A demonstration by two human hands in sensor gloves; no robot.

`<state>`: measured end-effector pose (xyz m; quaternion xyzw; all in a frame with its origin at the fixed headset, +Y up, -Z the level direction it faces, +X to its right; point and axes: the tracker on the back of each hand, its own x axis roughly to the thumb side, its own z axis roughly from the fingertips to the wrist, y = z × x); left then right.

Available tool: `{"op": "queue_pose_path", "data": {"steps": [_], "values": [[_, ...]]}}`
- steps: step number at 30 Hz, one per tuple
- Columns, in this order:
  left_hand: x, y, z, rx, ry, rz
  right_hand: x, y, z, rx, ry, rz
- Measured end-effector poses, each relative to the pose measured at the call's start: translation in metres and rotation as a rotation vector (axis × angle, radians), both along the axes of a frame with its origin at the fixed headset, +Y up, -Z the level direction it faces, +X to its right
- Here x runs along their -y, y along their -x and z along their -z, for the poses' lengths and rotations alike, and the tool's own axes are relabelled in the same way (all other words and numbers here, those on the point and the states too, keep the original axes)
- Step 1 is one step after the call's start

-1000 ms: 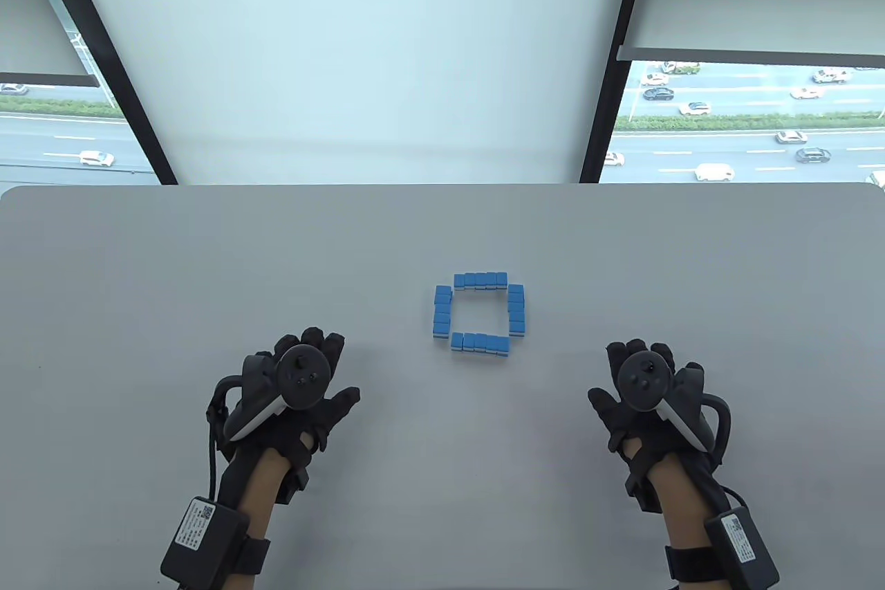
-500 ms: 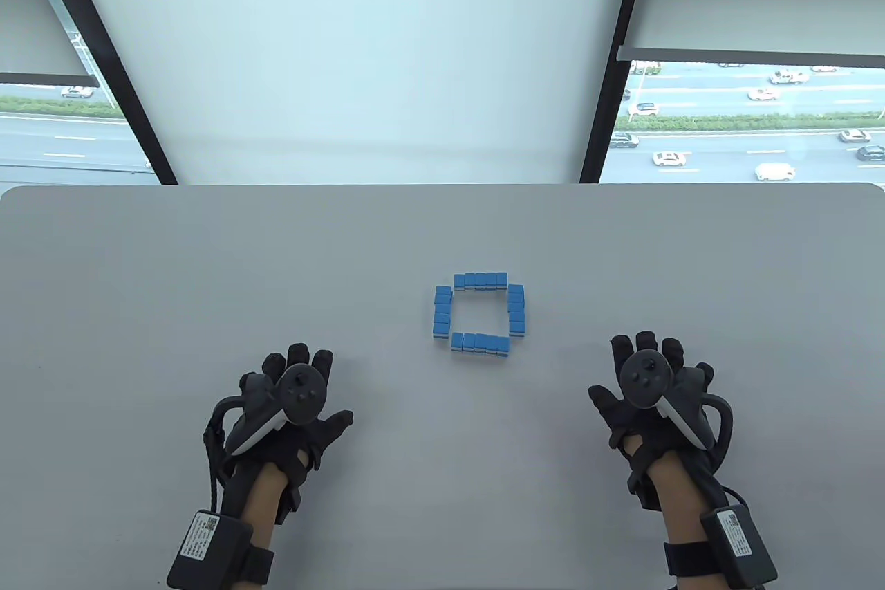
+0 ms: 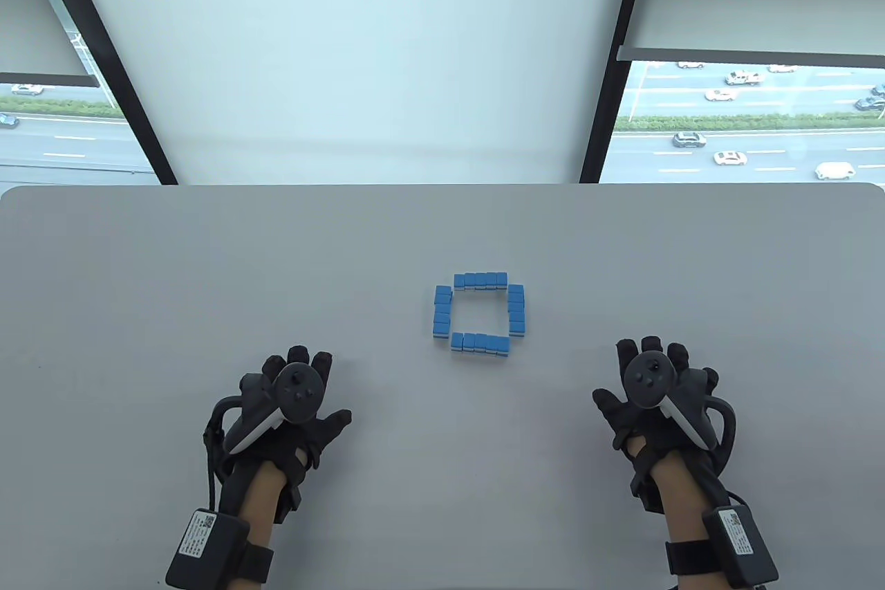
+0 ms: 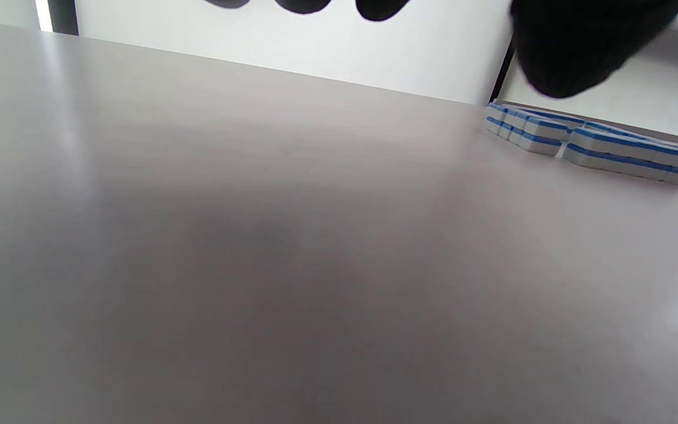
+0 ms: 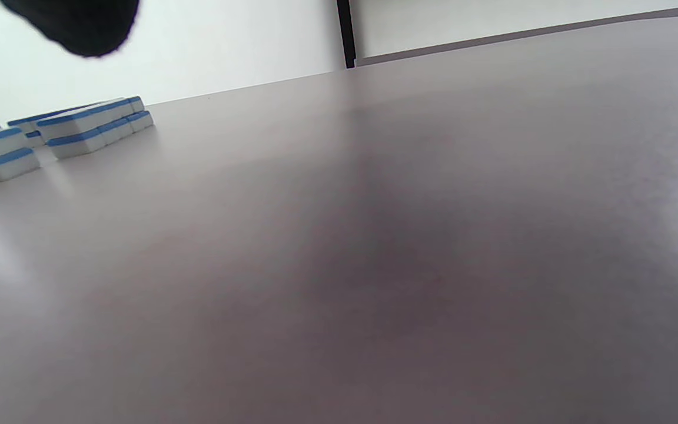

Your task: Build mahjong tile wall

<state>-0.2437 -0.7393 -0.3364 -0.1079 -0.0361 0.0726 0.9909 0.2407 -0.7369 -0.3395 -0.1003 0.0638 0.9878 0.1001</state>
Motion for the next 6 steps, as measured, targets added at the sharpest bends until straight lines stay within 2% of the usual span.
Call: {"op": "queue_pose_path", "data": {"steps": [6], "values": [[-0.0011, 0.0004, 0.0004, 0.0, -0.008, 0.007, -0.0012, 0.0019, -0.0005, -0.009, -0.007, -0.006]]}}
